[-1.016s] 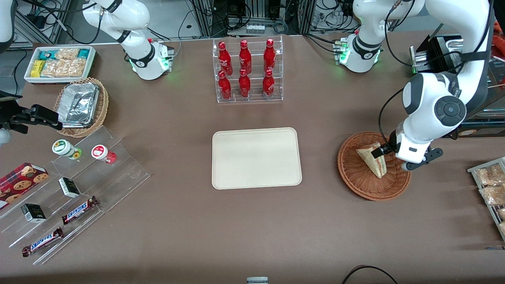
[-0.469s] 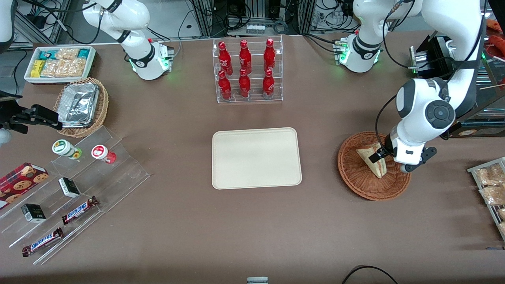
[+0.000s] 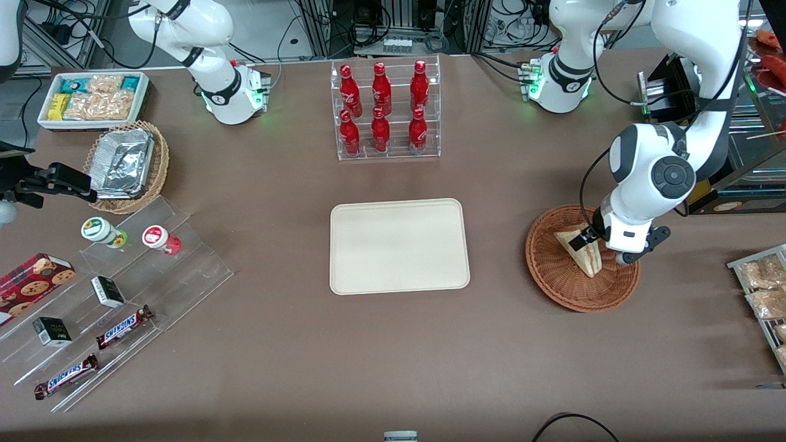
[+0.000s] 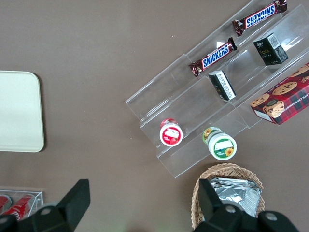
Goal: Place sandwich from basket to tray
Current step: 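Lower the left gripper and close it on the wrapped sandwich, then lift the sandwich out of the basket with the left gripper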
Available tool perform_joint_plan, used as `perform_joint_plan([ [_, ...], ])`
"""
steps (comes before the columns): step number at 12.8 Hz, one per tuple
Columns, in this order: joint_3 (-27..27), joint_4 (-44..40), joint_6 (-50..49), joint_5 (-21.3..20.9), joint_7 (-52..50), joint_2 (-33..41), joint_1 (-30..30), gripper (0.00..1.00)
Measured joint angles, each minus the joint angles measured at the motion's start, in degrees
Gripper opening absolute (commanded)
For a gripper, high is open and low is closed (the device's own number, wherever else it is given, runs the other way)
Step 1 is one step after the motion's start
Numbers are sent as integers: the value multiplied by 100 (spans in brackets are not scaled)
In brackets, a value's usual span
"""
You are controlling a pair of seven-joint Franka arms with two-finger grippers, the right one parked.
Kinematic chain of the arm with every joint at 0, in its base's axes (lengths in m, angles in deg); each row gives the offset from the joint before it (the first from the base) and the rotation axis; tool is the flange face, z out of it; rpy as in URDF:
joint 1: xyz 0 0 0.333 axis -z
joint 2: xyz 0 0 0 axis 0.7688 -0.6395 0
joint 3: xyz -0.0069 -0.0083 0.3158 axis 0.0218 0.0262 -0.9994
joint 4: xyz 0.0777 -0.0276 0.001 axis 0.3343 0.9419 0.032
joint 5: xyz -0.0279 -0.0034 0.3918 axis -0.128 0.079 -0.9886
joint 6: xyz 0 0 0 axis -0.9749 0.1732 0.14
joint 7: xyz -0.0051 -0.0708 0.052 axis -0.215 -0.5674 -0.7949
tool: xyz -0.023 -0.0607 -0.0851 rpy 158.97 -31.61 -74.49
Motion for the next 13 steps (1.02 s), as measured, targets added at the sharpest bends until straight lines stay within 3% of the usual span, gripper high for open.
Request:
perform_joint_plan([
  [4,0,186,364,0,-11,-140,0,100],
  [5,0,235,478,0,-13,-175,0,81],
  [6,0,287,581,0,-15,-204,0,42],
  [7,0,318,622,0,-17,-220,0,13],
  [8,0,324,632,0,-17,-224,0,0],
  [13,0,314,644,-1,-17,-208,0,0],
])
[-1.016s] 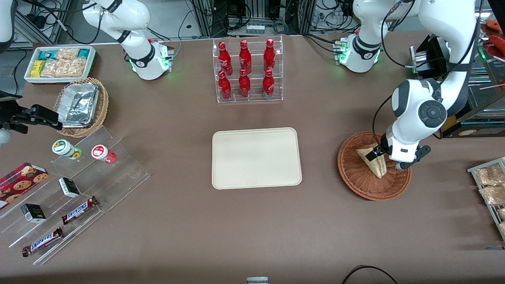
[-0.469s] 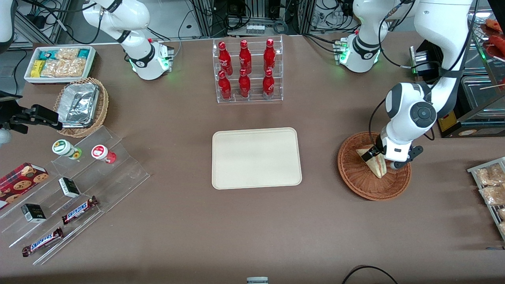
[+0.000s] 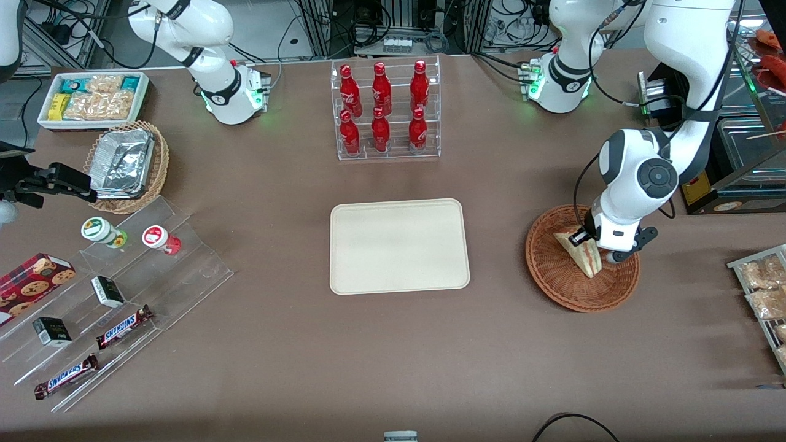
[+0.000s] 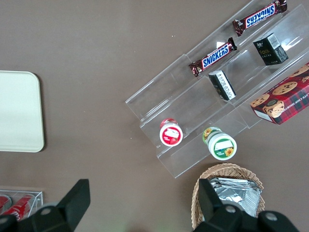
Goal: Place sandwich from basket to tray
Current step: 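Lift the sandwich out of the basket with the left gripper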
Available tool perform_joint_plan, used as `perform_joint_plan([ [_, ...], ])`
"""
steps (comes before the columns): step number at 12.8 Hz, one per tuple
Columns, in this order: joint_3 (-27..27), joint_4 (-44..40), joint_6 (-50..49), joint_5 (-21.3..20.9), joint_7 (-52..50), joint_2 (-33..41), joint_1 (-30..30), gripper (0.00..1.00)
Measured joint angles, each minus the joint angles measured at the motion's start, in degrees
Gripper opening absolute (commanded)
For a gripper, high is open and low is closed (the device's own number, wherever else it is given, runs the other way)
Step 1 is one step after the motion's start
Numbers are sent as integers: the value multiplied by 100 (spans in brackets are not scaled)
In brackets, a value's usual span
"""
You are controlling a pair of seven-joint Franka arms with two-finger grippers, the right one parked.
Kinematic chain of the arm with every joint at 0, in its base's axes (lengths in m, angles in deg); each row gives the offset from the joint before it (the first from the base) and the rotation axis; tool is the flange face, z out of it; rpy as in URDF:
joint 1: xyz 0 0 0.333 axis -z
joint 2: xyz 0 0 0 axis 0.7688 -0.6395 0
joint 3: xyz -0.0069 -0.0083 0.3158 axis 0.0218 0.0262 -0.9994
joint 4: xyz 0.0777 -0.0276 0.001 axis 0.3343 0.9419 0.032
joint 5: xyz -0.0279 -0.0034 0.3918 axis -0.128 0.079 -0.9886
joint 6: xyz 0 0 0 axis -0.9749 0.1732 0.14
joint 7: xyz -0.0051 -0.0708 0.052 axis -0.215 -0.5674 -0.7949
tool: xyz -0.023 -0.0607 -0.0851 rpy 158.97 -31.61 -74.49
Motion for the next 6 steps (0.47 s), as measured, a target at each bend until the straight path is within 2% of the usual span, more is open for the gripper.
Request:
perform_joint_plan([
  [3,5,-65,-150,-2,0,86,3,0],
  [6,33,-500,-1050,-6,0,276,55,0],
])
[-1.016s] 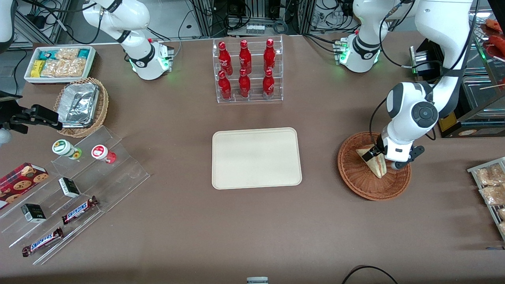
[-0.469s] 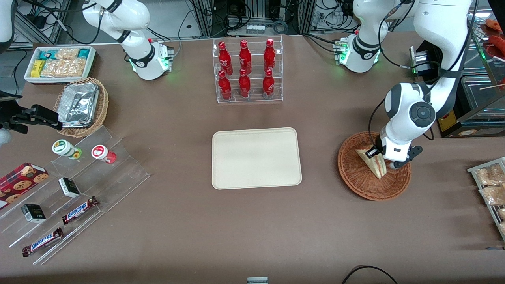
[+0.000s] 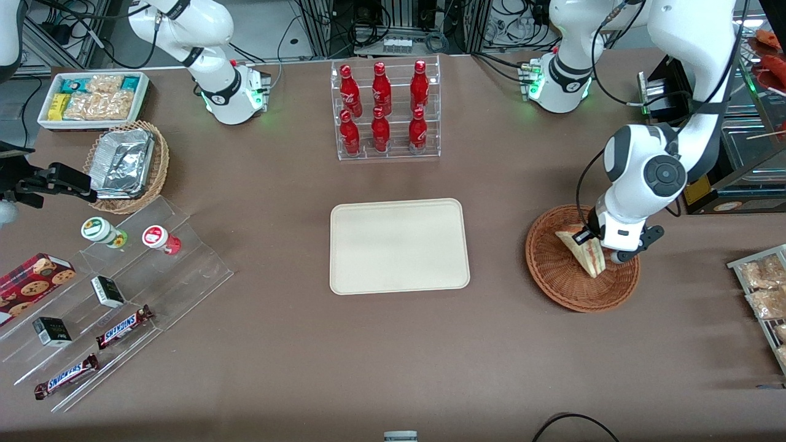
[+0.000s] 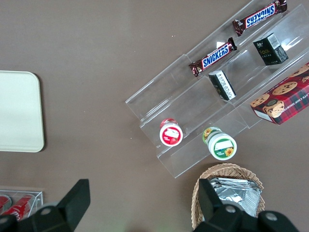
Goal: Place sandwich from basket to tray
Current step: 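Lift the sandwich out of the basket with the left gripper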
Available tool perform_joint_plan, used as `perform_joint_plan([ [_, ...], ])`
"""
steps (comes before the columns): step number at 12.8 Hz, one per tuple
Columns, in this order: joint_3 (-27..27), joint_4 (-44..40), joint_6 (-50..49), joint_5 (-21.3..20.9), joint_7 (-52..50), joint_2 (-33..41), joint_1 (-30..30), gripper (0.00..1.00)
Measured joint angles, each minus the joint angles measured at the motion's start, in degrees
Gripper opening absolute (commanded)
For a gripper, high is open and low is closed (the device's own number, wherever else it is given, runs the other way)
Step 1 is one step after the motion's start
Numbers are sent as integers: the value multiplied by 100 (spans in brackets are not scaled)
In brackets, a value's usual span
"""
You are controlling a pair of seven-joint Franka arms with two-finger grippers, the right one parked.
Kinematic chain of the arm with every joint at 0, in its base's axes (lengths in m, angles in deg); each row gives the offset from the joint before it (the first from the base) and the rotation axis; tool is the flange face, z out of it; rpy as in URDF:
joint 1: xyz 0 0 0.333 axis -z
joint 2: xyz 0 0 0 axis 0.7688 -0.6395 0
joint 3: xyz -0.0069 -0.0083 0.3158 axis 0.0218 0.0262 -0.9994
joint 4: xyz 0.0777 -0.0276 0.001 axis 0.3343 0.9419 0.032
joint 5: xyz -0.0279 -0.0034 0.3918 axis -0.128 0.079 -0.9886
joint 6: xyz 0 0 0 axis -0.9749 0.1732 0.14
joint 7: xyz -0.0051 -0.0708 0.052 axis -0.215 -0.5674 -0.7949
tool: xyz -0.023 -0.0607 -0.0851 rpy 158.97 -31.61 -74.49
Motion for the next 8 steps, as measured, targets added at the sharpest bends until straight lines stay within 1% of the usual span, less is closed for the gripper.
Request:
perform_joint_plan([
  [2,34,-672,-1060,-10,0,56,157,0],
  [4,64,-1262,-1741,-11,-18,41,475,0],
  [8,111,-1634,-1852,-8,-243,-223,1349,0],
])
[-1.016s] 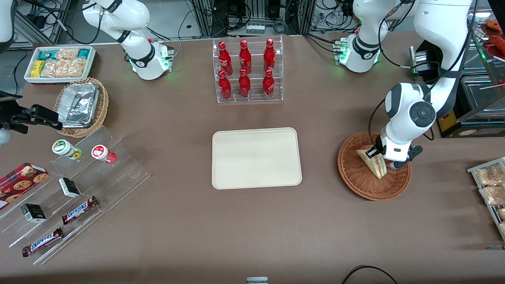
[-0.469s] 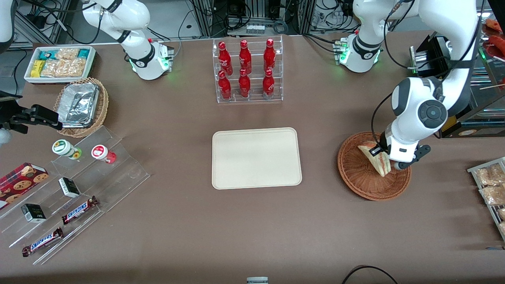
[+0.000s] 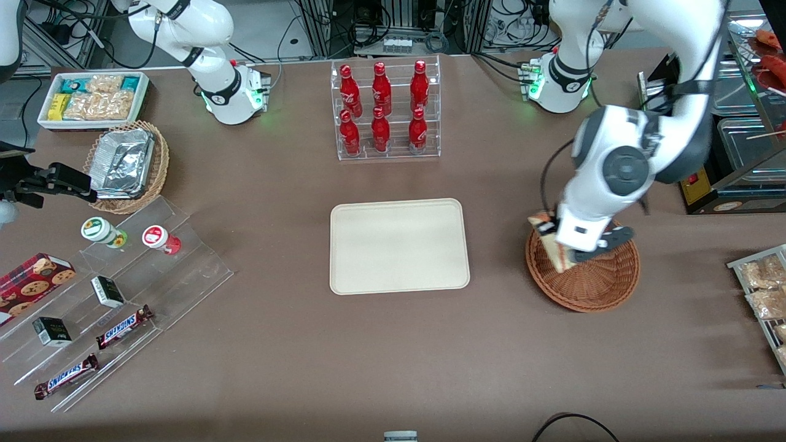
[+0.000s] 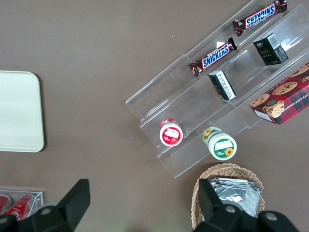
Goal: Place sandwich from basket to tray
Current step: 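Carry the sandwich over the cream tray with the left gripper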
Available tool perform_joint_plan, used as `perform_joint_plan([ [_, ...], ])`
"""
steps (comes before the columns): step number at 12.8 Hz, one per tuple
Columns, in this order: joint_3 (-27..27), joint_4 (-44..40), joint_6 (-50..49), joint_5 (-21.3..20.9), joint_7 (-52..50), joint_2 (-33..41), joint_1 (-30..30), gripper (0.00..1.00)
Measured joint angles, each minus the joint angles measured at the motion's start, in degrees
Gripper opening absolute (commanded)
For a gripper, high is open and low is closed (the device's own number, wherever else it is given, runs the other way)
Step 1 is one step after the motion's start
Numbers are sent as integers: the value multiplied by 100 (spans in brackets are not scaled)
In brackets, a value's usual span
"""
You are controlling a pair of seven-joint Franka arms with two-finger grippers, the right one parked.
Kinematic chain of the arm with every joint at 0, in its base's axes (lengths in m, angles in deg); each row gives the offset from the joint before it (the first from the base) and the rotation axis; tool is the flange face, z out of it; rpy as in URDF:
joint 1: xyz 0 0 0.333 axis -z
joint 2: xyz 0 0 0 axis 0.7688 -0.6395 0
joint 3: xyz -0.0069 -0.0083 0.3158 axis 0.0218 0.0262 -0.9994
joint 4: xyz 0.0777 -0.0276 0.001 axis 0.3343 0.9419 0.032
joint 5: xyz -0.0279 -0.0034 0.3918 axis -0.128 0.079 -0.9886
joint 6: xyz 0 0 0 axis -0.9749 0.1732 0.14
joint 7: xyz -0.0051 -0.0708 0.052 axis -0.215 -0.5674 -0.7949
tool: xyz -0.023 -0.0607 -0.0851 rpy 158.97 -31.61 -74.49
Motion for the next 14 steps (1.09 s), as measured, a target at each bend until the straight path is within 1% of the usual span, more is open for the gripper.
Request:
perform_joint_plan([
  [2,20,-188,1,33,-23,-200,430,0],
  [4,33,-558,3,237,-52,-477,899,0],
  [9,52,-1813,12,388,-85,-1607,1911,0],
  [11,56,-2109,25,398,-84,-1926,2132,0],
  [14,127,-2655,60,407,-83,-2480,2250,0],
])
